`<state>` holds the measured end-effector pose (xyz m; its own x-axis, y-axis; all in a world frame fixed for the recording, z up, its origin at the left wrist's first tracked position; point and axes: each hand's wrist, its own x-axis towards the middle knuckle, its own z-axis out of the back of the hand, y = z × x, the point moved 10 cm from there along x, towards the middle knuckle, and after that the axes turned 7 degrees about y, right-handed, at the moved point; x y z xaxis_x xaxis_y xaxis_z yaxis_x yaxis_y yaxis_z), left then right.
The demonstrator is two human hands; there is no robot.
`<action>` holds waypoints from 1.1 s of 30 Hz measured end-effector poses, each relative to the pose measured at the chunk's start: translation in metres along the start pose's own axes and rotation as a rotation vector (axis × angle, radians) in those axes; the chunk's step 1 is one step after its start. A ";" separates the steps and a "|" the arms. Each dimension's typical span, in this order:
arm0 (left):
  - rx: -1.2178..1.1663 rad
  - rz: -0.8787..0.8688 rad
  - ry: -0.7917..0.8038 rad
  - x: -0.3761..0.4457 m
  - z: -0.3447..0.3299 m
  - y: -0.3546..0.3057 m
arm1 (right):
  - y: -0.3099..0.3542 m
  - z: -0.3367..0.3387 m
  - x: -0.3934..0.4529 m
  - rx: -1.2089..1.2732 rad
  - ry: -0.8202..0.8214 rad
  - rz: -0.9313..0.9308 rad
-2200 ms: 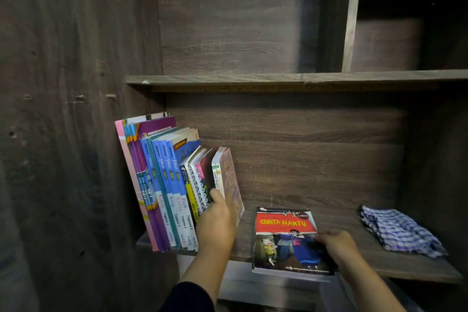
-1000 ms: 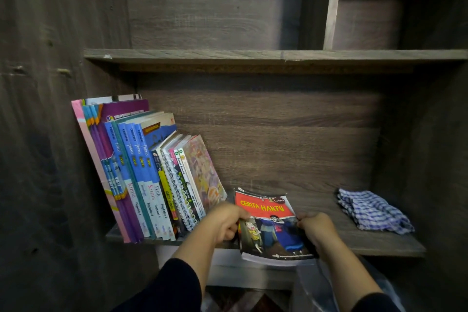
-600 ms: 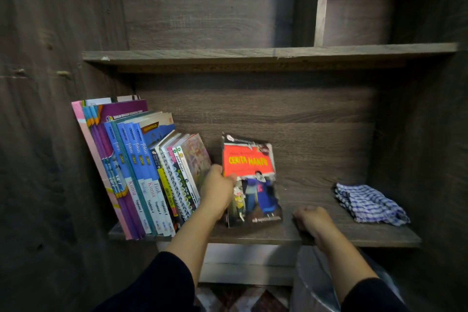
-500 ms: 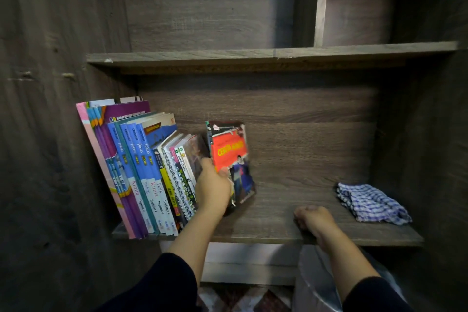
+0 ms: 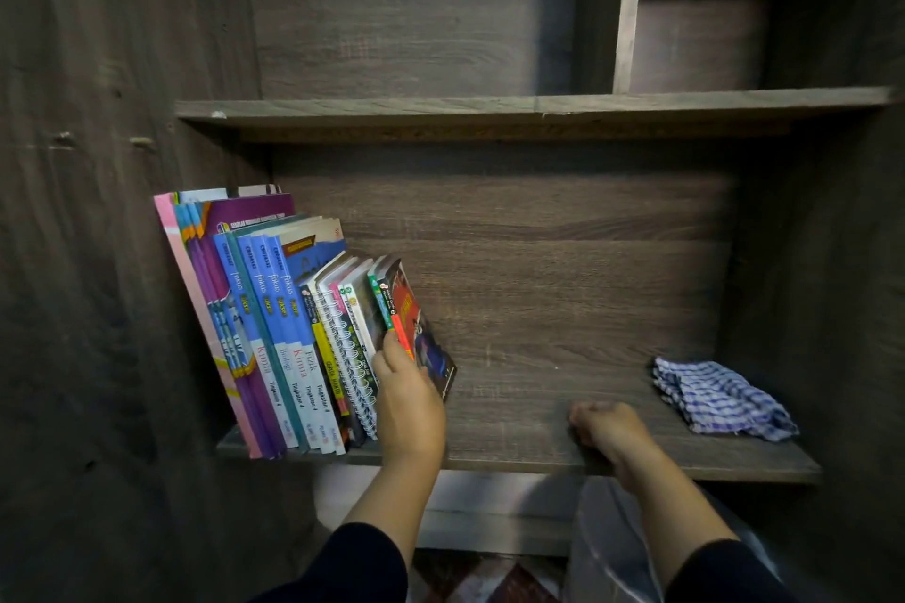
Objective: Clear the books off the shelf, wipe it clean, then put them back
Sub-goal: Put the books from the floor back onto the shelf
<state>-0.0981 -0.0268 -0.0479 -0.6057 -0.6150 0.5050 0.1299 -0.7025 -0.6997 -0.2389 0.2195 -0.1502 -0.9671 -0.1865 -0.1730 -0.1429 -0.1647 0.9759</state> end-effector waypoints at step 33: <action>1.359 -0.491 0.636 -0.016 -0.100 0.015 | 0.005 -0.002 -0.010 -0.019 -0.003 -0.022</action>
<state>-0.1648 0.0082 -0.1168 -0.9706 -0.2408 0.0063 0.1970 -0.7789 0.5954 -0.2294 0.2183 -0.1434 -0.9643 -0.1798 -0.1944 -0.1604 -0.1875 0.9691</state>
